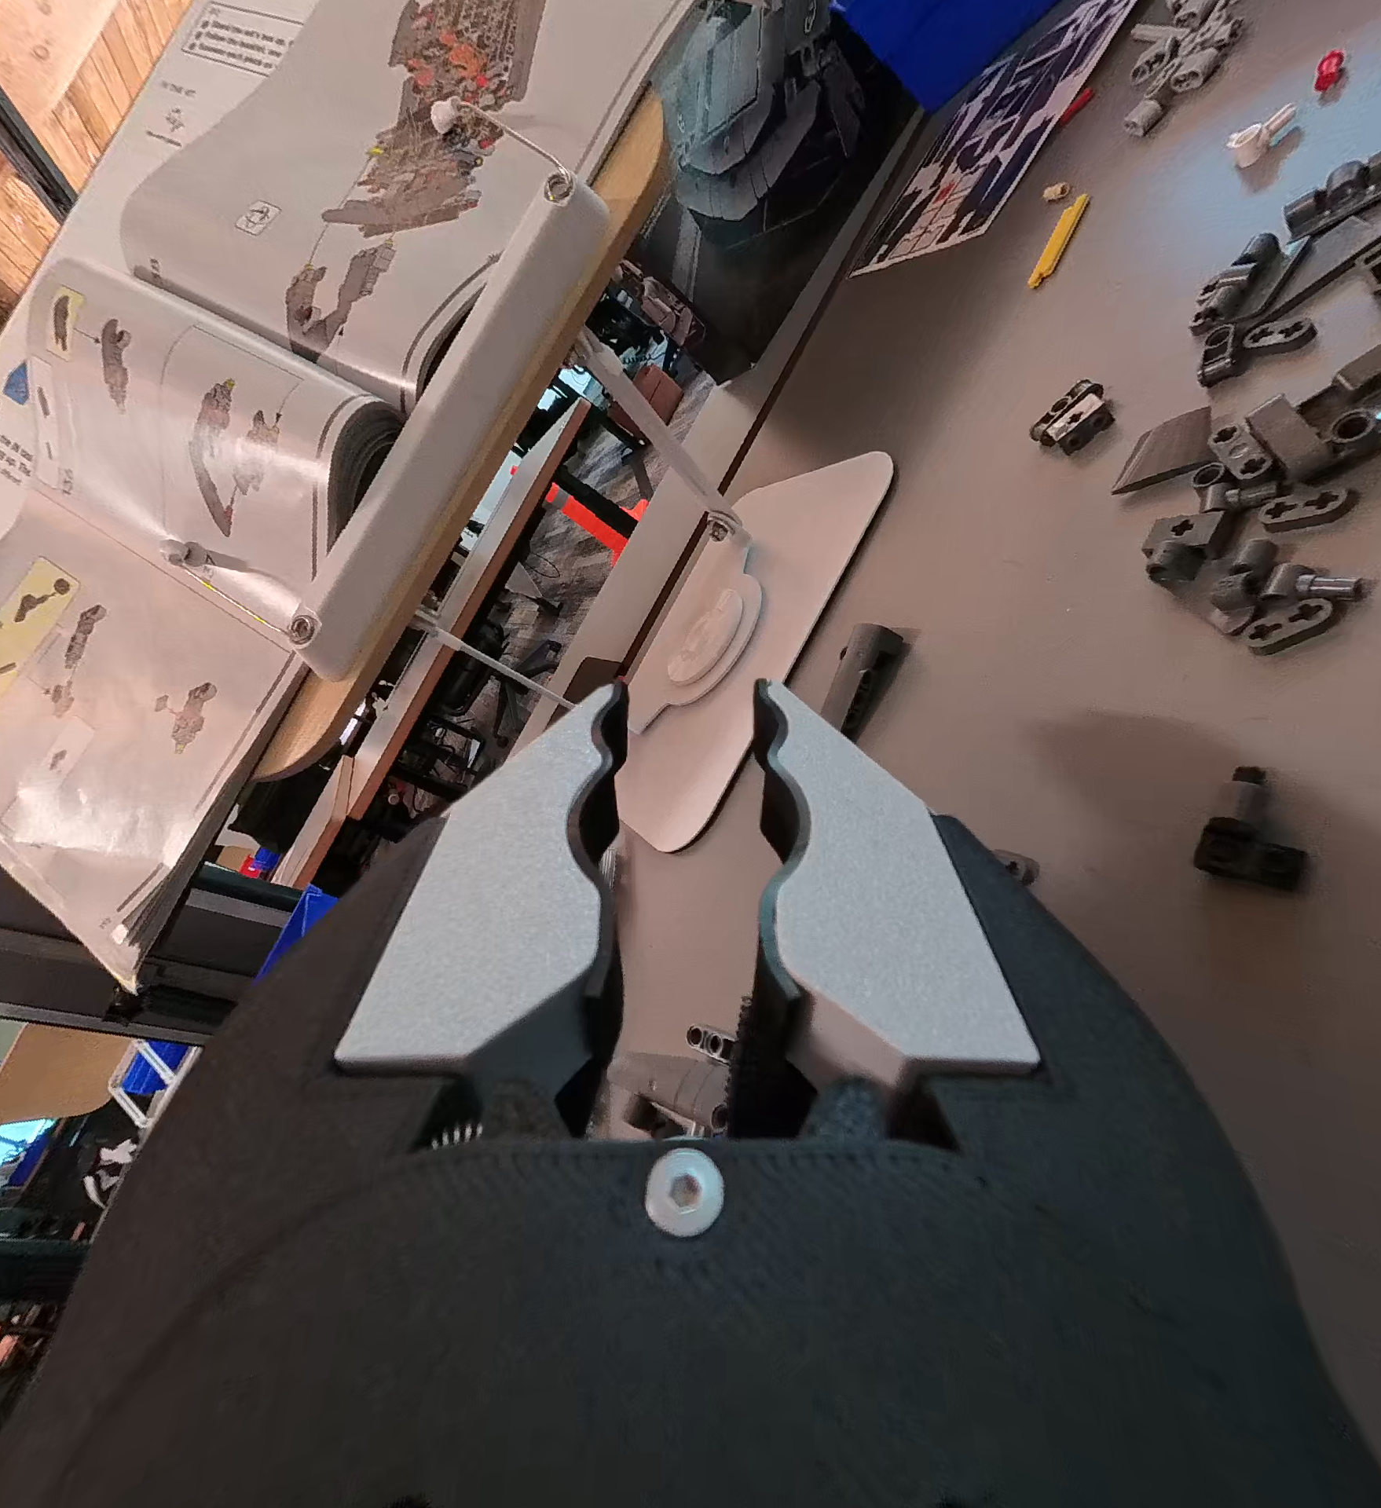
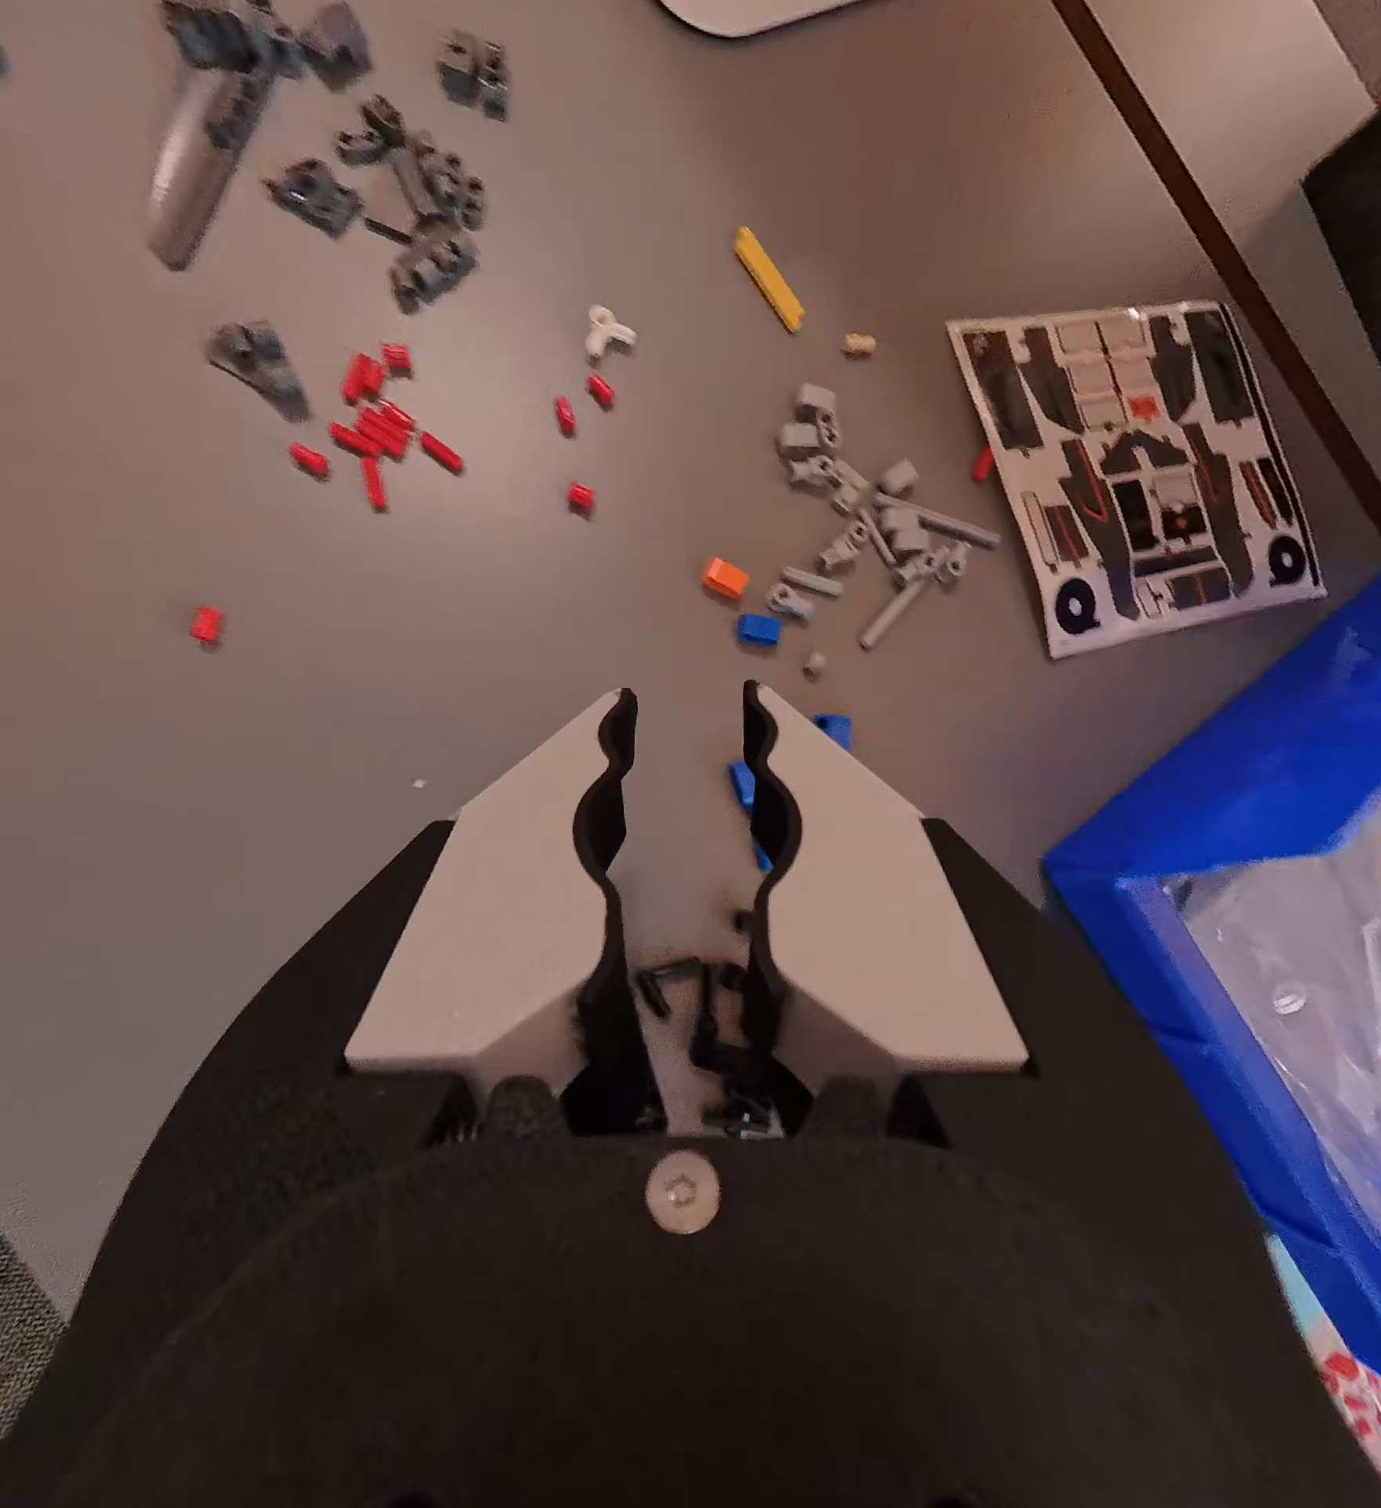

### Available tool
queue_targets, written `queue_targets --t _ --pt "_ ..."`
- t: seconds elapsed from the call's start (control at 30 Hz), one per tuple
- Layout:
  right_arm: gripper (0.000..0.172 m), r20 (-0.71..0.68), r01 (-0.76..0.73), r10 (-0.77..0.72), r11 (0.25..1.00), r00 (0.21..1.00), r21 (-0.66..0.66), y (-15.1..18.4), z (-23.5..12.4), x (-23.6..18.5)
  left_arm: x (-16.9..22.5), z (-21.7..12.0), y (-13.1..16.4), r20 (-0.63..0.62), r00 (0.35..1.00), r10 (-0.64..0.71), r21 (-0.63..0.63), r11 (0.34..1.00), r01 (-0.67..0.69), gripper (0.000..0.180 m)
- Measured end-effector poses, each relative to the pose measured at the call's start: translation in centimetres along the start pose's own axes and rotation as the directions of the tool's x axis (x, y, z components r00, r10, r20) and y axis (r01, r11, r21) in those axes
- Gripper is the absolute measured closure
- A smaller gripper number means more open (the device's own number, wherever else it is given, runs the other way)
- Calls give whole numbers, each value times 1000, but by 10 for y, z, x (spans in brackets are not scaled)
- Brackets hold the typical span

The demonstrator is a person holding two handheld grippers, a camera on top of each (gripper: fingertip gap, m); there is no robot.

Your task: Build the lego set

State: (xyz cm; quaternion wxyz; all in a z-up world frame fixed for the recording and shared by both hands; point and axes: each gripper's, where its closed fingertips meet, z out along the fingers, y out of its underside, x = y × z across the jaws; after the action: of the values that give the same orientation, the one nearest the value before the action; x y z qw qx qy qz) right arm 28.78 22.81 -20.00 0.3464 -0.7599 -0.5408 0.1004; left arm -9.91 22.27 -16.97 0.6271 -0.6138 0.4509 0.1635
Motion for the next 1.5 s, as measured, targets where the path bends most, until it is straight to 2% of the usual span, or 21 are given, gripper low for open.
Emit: queue_targets --t 0.2,0.4,0.6,0.77,0.9,1.17,1.5 --pt "147 -12 -20 20 1000 1000 -19 10 6 22 4 2 1 -6 1000 14 -9 1000 -14 151" --pt "148 14 11 -10 1000 1000 -12 -2 22 23 6 4 3 -10 1000 19 -19 1000 -19 151" --pt "148 81 32 -29 999 996 -28 -27 62 32 8 6 4 -15 1000 27 -27 999 -27 151" --pt "156 81 -110 119 988 990 -104 -30 102 58 7 5 4 -14 1000 22 -23 999 -22 152" --pt "156 90 -130 147 977 985 -168 -22 121 61 6 3 1 -21 1000 8 -9 1000 -9 152" --pt "156 59 -177 192 964 980 -197 -19 126 72 3 0 -5 -29 999 -20 21 1000 21 152" --pt "166 123 -266 301 934 946 -239 -17 126 74 4 -2 -9 -31 999 -17 31 999 18 152"
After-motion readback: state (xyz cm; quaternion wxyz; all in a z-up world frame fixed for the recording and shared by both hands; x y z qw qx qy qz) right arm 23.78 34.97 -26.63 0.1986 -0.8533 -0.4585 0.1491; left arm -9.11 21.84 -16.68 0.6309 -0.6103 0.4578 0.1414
